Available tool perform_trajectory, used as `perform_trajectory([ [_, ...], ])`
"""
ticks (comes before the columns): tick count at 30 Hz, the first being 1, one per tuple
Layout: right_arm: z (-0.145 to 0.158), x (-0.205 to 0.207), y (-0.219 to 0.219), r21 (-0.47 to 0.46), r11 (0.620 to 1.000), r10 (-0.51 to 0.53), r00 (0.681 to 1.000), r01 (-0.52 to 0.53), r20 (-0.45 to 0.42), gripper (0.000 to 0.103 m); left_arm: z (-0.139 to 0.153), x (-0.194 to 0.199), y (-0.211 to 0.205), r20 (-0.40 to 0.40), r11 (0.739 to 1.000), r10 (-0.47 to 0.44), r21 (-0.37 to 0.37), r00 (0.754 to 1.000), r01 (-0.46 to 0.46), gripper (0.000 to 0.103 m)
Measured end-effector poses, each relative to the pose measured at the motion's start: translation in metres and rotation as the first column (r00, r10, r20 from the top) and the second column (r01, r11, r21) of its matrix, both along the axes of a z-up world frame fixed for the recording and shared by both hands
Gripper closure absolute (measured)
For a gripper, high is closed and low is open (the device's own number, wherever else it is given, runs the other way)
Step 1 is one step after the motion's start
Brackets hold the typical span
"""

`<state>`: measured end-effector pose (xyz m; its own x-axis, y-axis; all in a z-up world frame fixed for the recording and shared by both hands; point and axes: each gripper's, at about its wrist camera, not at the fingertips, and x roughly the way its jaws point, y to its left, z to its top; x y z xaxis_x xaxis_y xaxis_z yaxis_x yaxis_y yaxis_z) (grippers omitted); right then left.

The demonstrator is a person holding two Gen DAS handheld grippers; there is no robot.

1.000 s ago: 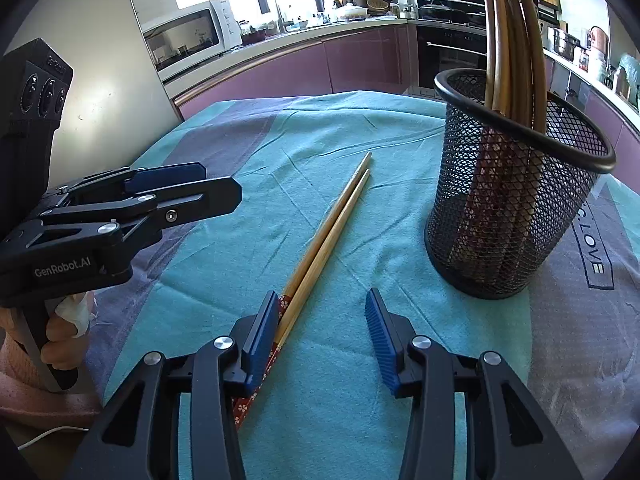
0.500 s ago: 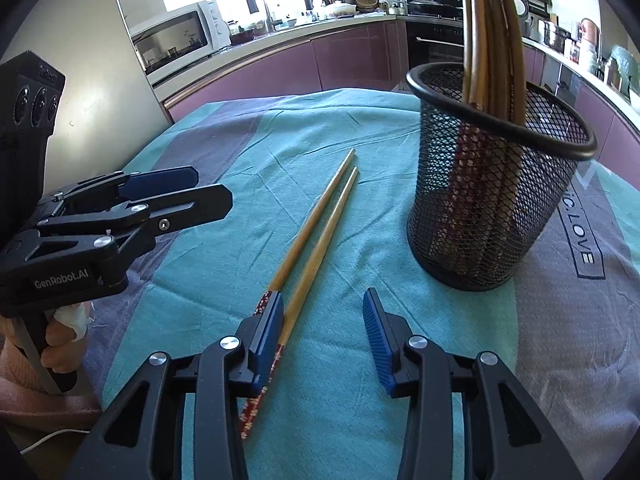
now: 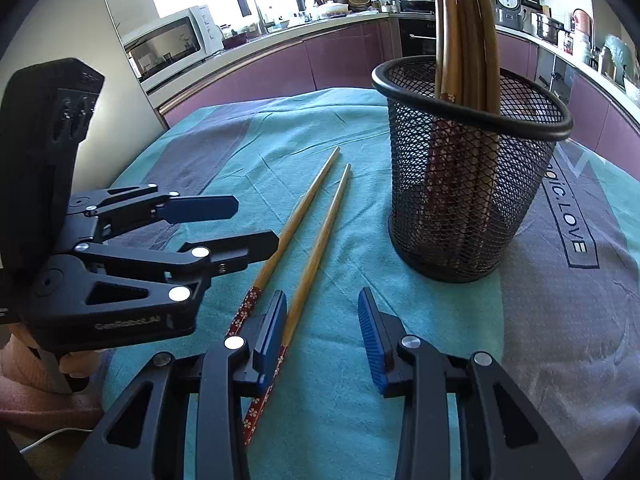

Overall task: Organize utensils
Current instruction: 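Lower the left tool onto a chopstick and close it while the right tool grasps the other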

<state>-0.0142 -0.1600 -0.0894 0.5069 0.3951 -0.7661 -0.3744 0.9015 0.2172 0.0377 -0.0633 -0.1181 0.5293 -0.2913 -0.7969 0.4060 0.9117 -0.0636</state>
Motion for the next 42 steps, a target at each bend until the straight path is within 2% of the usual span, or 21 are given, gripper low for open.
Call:
perform_trajectory([
  [6, 0.0, 0.001, -0.001, -0.002, 1.0, 0.001, 1.0, -0.001, 0.001, 0.069, -0.007, 0.004, -0.002, -0.034, 1.0, -0.008, -0.006, 0.999, 0.008, 0.058],
  [16, -0.001, 0.011, 0.006, -0.01, 1.0, -0.006, 1.0, 0.006, 0.009, 0.069, -0.011, -0.003, 0.004, -0.071, 0.999, -0.014, -0.044, 0.997, 0.011, 0.086],
  [21, 0.0, 0.017, 0.01, -0.022, 1.0, -0.01, 1.0, 0.01, 0.015, 0.073, -0.01, -0.008, 0.007, -0.074, 0.999, 0.0, -0.046, 0.997, -0.003, 0.087],
  [24, -0.001, 0.019, 0.014, -0.026, 1.0, -0.008, 1.0, 0.009, 0.019, 0.074, -0.008, -0.009, 0.007, -0.06, 0.999, 0.008, -0.032, 0.998, -0.01, 0.077],
  [35, -0.003, 0.027, 0.017, -0.029, 0.999, -0.021, 0.999, 0.022, 0.027, 0.081, -0.01, 0.01, -0.004, -0.056, 1.0, 0.008, -0.011, 0.998, -0.008, 0.077],
  [42, -0.004, 0.031, 0.015, -0.02, 0.999, -0.032, 0.999, 0.033, 0.023, 0.087, -0.011, 0.018, -0.01, -0.065, 1.0, 0.012, -0.021, 0.998, -0.013, 0.089],
])
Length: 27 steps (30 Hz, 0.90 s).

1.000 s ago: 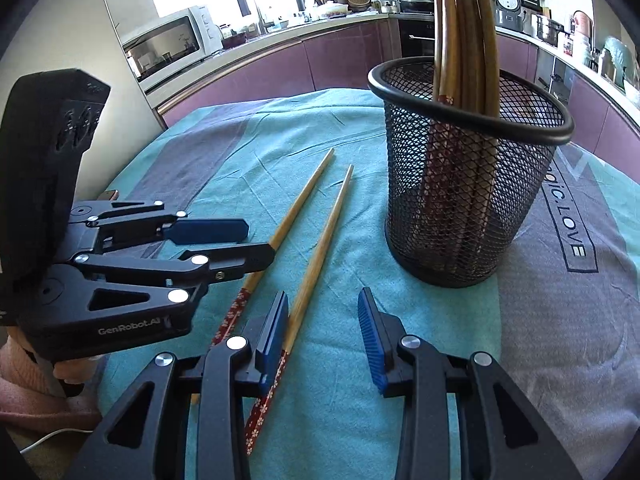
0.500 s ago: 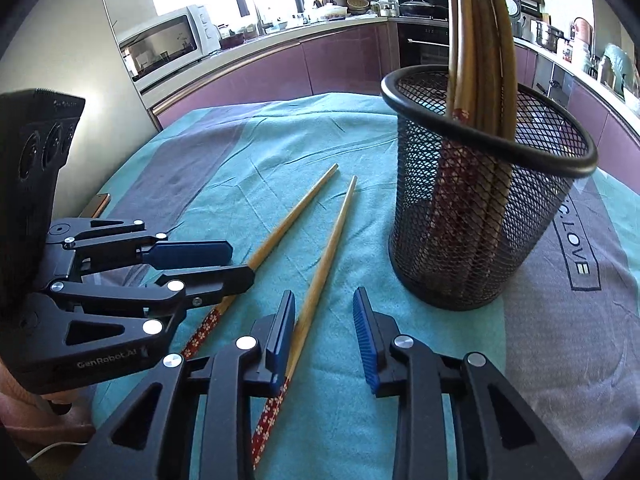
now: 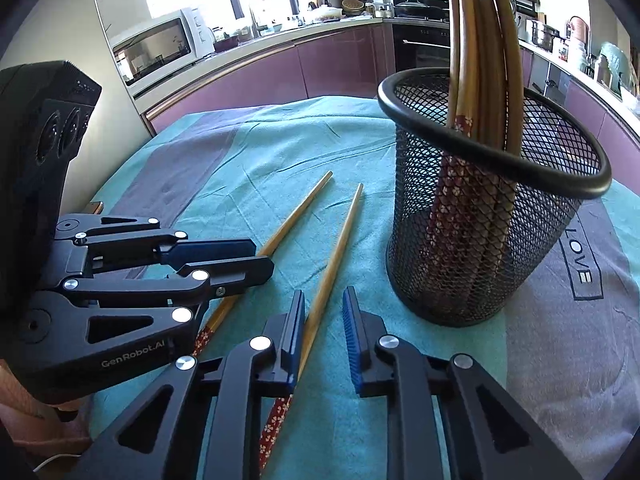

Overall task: Organize utensils
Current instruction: 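Lower the left tool onto a chopstick and close it while the right tool grasps the other, then lift the left tool's chopstick upright toward the mesh cup while the right tool lifts its own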

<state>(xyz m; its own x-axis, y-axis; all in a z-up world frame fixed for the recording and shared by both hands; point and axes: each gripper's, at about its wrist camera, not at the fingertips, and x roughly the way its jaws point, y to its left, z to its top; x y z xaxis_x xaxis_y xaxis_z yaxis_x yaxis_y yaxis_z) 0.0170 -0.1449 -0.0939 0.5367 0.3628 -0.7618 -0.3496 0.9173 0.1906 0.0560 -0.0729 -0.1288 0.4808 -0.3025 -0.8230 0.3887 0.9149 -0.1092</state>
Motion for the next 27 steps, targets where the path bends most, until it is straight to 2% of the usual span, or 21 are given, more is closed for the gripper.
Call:
perform_trajectory([
  [4, -0.001, 0.0, -0.001, 0.017, 1.0, -0.006, 1.0, 0.006, -0.007, 0.093, -0.002, 0.001, 0.002, -0.003, 1.0, 0.012, -0.013, 1.0, -0.012, 0.092],
  [9, -0.001, 0.001, -0.008, 0.064, 0.998, -0.025, 0.999, 0.026, -0.025, 0.095, -0.003, 0.001, 0.005, -0.01, 0.999, 0.031, -0.034, 0.999, -0.032, 0.095],
  [17, 0.004, -0.005, -0.021, 0.131, 0.99, -0.051, 0.998, 0.054, -0.031, 0.097, 0.0, -0.005, 0.008, -0.014, 0.997, 0.051, -0.061, 0.999, -0.052, 0.096],
  [27, 0.02, -0.017, -0.03, 0.19, 0.982, -0.016, 1.0, 0.016, -0.003, 0.097, 0.012, -0.014, 0.017, 0.014, 0.995, 0.047, -0.083, 0.999, -0.046, 0.096],
])
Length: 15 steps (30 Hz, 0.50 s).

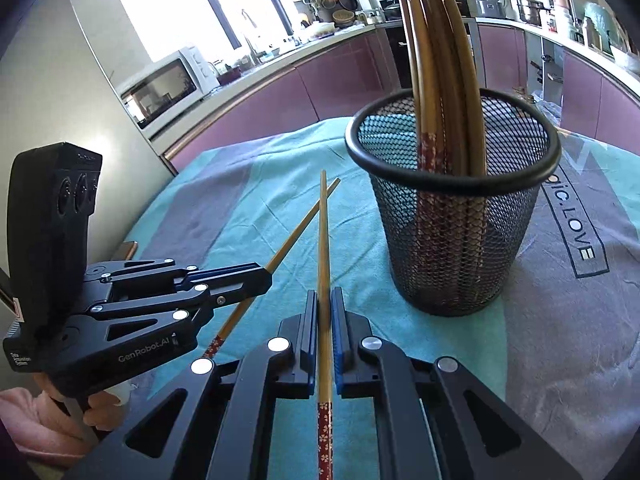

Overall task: Organize utensils
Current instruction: 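Lift the left tool's chopstick upright toward the mesh cup while the right tool lifts its own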

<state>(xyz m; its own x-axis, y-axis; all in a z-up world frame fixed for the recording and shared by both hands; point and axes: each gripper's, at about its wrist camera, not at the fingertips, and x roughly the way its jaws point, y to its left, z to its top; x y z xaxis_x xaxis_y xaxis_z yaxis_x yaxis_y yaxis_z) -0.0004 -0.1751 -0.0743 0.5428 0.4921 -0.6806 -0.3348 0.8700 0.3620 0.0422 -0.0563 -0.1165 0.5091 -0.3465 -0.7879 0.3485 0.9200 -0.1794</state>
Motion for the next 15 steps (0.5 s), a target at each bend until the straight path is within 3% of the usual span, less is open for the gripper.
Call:
perform_trajectory([
  [15, 0.022, -0.01, -0.007, 0.037, 0.999, 0.031, 0.998, -0.033, 0.06, 0.097, 0.03, -0.017, 0.006, 0.058, 0.999, -0.02, -0.039, 0.998, 0.022, 0.096],
])
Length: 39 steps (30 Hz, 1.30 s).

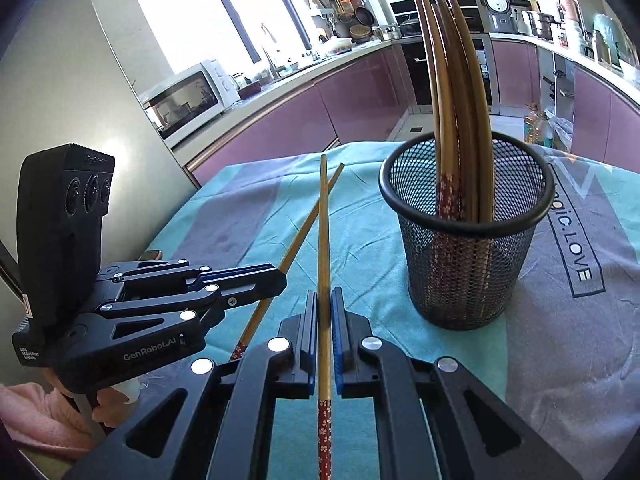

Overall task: Organize utensils
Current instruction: 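Lift the left tool's chopstick upright toward the mesh cup while the right tool lifts its own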

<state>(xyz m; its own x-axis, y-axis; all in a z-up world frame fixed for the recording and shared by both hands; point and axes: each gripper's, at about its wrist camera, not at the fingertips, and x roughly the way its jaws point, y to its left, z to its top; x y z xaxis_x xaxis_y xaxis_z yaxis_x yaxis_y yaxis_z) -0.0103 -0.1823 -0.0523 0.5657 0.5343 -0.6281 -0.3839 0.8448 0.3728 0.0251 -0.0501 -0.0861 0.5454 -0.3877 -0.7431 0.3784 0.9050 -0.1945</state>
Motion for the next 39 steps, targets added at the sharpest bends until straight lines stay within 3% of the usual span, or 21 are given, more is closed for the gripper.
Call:
perform_trajectory([
  [17, 0.016, -0.009, -0.012, 0.031, 1.0, -0.004, 0.998, 0.002, 0.058, 0.097, 0.023, -0.008, 0.002, 0.032, 0.997, -0.024, -0.067, 0.999, 0.026, 0.096],
  [39, 0.036, -0.018, -0.031, 0.058, 0.998, -0.018, 0.994, 0.012, 0.109, 0.097, 0.042, -0.015, 0.0, 0.082, 0.995, -0.045, -0.086, 0.996, 0.052, 0.096],
])
